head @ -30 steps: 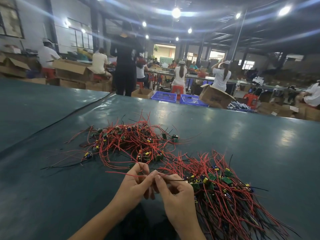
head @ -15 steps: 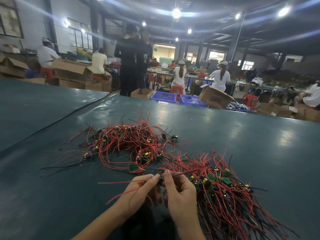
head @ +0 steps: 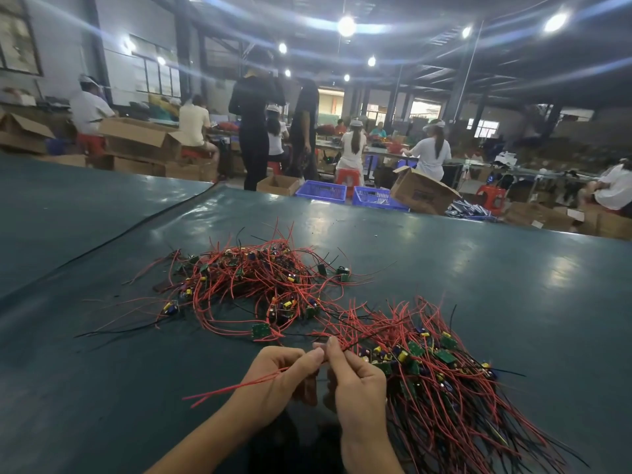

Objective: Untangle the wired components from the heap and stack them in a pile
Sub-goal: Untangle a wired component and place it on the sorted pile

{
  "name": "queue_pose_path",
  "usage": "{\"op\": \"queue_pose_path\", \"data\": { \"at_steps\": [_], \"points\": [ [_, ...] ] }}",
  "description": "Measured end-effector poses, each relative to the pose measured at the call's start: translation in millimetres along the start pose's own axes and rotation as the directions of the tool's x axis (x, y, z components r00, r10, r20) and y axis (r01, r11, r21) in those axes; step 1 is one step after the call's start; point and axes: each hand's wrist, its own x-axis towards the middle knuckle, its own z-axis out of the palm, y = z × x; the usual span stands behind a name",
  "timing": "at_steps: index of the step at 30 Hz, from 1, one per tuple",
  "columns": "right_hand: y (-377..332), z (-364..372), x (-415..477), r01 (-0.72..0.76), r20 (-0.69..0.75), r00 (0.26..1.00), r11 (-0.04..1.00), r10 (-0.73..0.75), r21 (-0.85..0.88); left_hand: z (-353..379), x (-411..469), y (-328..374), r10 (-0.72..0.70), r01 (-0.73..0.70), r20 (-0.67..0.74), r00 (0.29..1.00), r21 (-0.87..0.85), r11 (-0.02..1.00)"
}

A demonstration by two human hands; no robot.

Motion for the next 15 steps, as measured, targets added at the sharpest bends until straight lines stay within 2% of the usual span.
{"op": "queue_pose_path", "data": {
  "at_steps": [4,9,12,15],
  "points": [
    [-8.9,-12.1,8.2,-0.048,-0.12,0.99,0.97,0.079,0.24,-2.7,0.0,6.8,0.028,-0.031,-0.059,0.998,-0.052,0.998],
    [-18.7,-24.6,13.1,0.037,-0.22,0.974,0.927,0.05,0.372,-8.0,-2.2,14.2,-0.012,-0.002,-0.086,0.996,-0.159,0.987],
    [-18.0,-28.8,13.2,0.078,-0.26,0.966,0.942,0.011,0.327,-4.8,-4.5,13.7,-0.051,0.042,-0.055,0.997,-0.144,0.989],
    [-11.3,-25.0,10.2,0.105,-0.183,0.98,0.98,-0.074,0.168,-2.1,-5.3,13.6,-0.076,0.07,-0.047,0.996,-0.117,0.991]
  ]
}}
